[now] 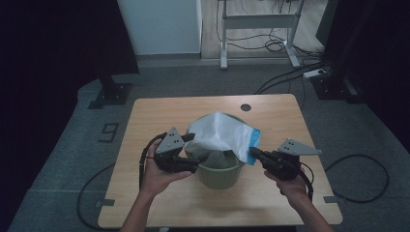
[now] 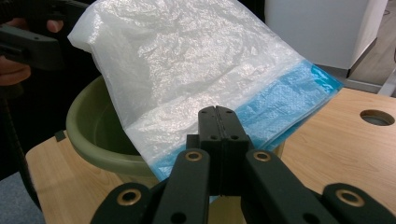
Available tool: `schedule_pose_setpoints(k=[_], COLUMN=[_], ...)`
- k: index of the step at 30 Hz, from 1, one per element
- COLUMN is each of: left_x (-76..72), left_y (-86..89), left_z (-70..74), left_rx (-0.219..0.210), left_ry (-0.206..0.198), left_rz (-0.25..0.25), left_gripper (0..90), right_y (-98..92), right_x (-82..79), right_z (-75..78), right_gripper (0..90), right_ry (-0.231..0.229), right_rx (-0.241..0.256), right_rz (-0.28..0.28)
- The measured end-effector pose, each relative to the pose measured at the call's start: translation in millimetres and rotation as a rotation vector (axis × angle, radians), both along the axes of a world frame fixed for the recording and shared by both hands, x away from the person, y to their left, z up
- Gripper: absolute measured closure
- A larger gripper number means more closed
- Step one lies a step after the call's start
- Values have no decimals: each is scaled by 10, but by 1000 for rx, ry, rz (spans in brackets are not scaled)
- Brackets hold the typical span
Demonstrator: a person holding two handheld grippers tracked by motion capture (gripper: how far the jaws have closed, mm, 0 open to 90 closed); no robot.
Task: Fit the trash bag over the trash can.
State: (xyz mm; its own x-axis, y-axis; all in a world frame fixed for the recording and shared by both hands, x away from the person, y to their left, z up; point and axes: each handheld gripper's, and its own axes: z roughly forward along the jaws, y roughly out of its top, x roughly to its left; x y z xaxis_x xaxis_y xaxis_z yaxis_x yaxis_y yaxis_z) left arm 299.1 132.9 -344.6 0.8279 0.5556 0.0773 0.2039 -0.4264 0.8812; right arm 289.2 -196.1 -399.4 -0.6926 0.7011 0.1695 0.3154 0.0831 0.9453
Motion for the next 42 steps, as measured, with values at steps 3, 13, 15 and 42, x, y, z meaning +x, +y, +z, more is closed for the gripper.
schedule_pose_setpoints(k=[3, 13, 15, 42], left_x=[13, 163, 183, 295], left_y=[-101, -174, -167, 539], left_z=[-2, -71, -92, -67], left_rx=[29, 33, 38, -306], left_ry=[-13, 41, 59, 157], left_rz=[1, 15, 11, 106], left_gripper=[239, 672, 760, 887], right_y=[9, 10, 7, -119], right_x=[7, 0, 0, -155], right_z=[1, -13, -13, 69], right_gripper=[890, 882, 874, 489], right_ry=[1, 3, 2, -48], right_rx=[1, 12, 13, 22], right_rz=[2, 6, 7, -8])
